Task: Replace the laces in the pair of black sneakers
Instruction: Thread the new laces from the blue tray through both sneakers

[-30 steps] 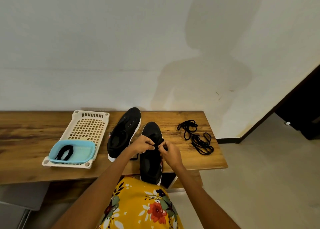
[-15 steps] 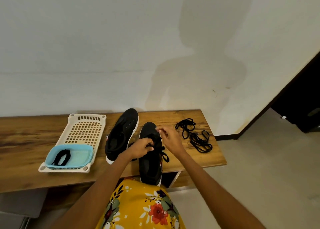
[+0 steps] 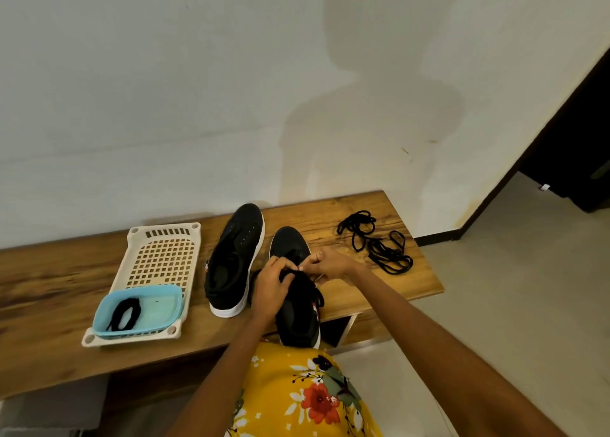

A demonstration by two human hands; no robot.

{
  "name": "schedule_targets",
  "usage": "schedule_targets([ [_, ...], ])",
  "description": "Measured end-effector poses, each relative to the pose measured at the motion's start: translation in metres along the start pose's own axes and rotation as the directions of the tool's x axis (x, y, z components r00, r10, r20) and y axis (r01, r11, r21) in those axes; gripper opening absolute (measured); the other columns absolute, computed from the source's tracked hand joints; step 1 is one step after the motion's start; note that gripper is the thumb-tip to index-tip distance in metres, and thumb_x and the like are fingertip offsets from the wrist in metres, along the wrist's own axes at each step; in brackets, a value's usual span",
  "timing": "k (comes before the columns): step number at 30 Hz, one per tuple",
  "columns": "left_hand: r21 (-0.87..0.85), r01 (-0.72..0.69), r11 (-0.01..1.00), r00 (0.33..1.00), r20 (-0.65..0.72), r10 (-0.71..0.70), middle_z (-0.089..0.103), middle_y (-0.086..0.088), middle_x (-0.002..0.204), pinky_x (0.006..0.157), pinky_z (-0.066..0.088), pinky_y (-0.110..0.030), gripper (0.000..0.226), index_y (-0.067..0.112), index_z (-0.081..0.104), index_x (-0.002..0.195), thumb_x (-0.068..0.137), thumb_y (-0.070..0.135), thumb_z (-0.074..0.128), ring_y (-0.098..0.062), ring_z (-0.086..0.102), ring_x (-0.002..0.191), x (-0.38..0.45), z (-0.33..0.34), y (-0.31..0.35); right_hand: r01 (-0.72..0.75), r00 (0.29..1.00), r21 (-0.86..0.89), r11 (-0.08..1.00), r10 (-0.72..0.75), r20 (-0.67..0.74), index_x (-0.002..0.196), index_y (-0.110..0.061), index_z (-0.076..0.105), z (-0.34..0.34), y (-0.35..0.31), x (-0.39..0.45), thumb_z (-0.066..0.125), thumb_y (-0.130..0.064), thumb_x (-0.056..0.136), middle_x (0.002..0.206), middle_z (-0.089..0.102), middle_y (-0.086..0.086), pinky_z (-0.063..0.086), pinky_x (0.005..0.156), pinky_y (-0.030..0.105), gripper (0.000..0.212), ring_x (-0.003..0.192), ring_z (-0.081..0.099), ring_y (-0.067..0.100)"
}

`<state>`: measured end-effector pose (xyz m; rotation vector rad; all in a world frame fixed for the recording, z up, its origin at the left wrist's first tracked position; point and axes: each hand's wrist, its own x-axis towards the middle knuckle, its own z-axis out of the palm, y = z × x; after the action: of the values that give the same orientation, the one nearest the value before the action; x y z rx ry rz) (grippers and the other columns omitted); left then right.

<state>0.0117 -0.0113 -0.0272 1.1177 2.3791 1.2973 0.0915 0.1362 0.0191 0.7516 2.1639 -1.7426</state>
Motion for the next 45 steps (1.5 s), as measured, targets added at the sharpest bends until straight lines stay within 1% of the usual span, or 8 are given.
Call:
schedule_targets([
  [10, -0.135, 0.096, 0.986, 0.995, 0.02, -0.094, 0.063, 0.013, 0.085, 0.082, 0.047, -0.02, 0.02, 0.02, 0.063, 0.085, 0.081, 0.001, 0.066, -0.003, 0.061, 0.087, 0.0, 0.0, -0.003, 0.093, 0.968, 0.087, 0.992, -0.07, -0.241, 0.071, -0.015, 0.059, 0.01, 0.0, 0.007, 0.054, -0.012, 0.092, 0.07, 0.056, 0.001, 0.046, 0.048, 0.017, 0.021, 0.062, 0.055, 0.008],
  [16, -0.023, 0.192, 0.981, 0.949, 0.26, -0.179, 0.062, 0.0, 0.109, 0.095, 0.045, -0.03, 0.026, 0.014, 0.067, 0.11, 0.084, 0.015, 0.068, -0.013, 0.057, 0.105, 0.016, -0.008, 0.0, 0.129, 0.841, 0.455, 0.881, 0.146, -0.522, 0.093, -0.006, 0.056, 0.001, 0.019, 0.015, 0.048, -0.013, 0.098, 0.085, 0.06, 0.005, 0.053, 0.054, 0.022, 0.012, 0.067, 0.06, 0.014],
  [20, 0.106, 0.149, 0.983, 0.949, 0.262, -0.172, 0.061, 0.005, 0.105, 0.091, 0.045, -0.029, 0.028, 0.018, 0.068, 0.11, 0.083, 0.026, 0.069, -0.011, 0.057, 0.103, 0.018, -0.005, 0.004, 0.167, 0.781, 0.169, 0.971, -0.026, -0.625, 0.119, -0.016, 0.057, -0.004, 0.032, 0.013, 0.058, -0.018, 0.093, 0.106, 0.06, -0.002, 0.056, 0.08, 0.037, 0.026, 0.095, 0.062, 0.018],
  [24, 0.123, 0.145, 0.982, 0.963, 0.211, -0.169, 0.063, 0.003, 0.104, 0.087, 0.046, -0.03, 0.026, 0.018, 0.07, 0.106, 0.083, 0.029, 0.069, -0.012, 0.059, 0.099, 0.015, -0.001, 0.006, 0.322, 0.876, -0.315, 0.893, -0.407, -0.26, 0.12, -0.02, 0.063, -0.008, 0.022, -0.002, 0.071, -0.026, 0.084, 0.111, 0.062, -0.008, 0.05, 0.075, 0.022, 0.037, 0.089, 0.061, 0.011],
  [27, 0.123, 0.162, 0.979, 0.963, 0.195, -0.184, 0.065, 0.002, 0.102, 0.084, 0.045, -0.026, 0.024, 0.017, 0.071, 0.104, 0.083, 0.029, 0.069, -0.013, 0.06, 0.097, 0.015, -0.001, 0.005, 0.359, 0.905, -0.56, 0.747, -0.426, 0.012, 0.122, -0.017, 0.064, -0.001, 0.022, -0.001, 0.073, -0.026, 0.082, 0.112, 0.067, -0.002, 0.043, 0.071, 0.014, 0.042, 0.089, 0.058, 0.006],
  [37, -0.008, 0.222, 0.975, 0.962, 0.164, -0.218, 0.046, -0.001, 0.061, 0.059, 0.036, -0.027, 0.039, 0.01, 0.05, 0.066, 0.095, 0.037, 0.049, -0.015, 0.044, 0.057, 0.031, -0.045, 0.011, 0.238, 0.931, -0.345, 0.908, -0.314, -0.187, 0.116, -0.01, 0.067, 0.01, 0.037, 0.007, 0.064, -0.015, 0.089, 0.11, 0.07, 0.006, 0.045, 0.076, 0.014, 0.028, 0.095, 0.064, 0.011],
  [41, -0.68, 0.333, 0.653, 0.892, 0.003, -0.452, 0.053, -0.002, 0.065, 0.065, 0.043, -0.024, 0.045, 0.012, 0.056, 0.069, 0.1, 0.037, 0.036, -0.012, 0.05, 0.06, 0.036, -0.071, 0.034, 0.217, 0.93, -0.16, 0.963, -0.254, -0.264, 0.114, -0.008, 0.068, 0.017, 0.043, 0.009, 0.063, -0.012, 0.09, 0.106, 0.07, 0.007, 0.051, 0.082, 0.026, 0.025, 0.095, 0.065, 0.015],
  [45, -0.996, 0.025, 0.088, 0.788, -0.034, -0.615, 0.048, -0.001, 0.059, 0.058, 0.044, -0.023, 0.041, 0.014, 0.044, 0.07, 0.101, 0.037, 0.033, -0.01, 0.048, 0.045, 0.043, -0.089, 0.054, 0.197, 0.927, -0.055, 0.979, -0.204, -0.316, 0.114, -0.004, 0.067, 0.023, 0.043, 0.008, 0.063, -0.01, 0.09, 0.106, 0.069, 0.005, 0.05, 0.086, 0.026, 0.025, 0.097, 0.063, 0.011],
])
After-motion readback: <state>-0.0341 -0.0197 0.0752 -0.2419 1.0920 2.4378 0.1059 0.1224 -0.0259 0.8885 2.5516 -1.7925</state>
